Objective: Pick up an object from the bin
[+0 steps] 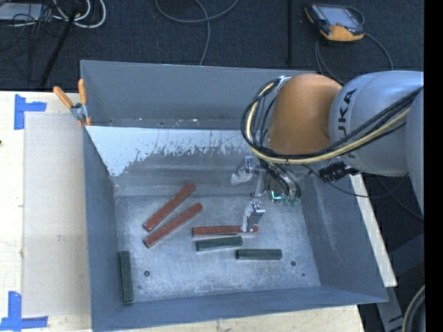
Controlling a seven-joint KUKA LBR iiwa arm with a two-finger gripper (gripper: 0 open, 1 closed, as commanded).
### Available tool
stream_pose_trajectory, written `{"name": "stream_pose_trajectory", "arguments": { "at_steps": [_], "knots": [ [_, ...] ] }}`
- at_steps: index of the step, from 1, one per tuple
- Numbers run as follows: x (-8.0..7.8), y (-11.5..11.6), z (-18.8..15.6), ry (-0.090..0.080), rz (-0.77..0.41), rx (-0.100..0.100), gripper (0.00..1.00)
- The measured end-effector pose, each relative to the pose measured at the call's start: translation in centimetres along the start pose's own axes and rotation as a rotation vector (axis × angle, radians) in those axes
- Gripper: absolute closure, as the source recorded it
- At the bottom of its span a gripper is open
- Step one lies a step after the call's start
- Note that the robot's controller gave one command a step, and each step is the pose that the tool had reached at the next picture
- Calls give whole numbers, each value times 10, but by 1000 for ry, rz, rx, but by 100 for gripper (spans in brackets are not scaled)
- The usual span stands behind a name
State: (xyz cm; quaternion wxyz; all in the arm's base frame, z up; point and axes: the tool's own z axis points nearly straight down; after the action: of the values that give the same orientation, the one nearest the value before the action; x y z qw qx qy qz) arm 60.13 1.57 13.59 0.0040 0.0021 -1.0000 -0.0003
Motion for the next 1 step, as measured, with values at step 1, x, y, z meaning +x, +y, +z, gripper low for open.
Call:
{"name": "stream_pose_trajectory", "arguments": {
  "at_steps": [1],
  "knots": [
    [-2,0,-4,-7,0,0,0]
  ]
}}
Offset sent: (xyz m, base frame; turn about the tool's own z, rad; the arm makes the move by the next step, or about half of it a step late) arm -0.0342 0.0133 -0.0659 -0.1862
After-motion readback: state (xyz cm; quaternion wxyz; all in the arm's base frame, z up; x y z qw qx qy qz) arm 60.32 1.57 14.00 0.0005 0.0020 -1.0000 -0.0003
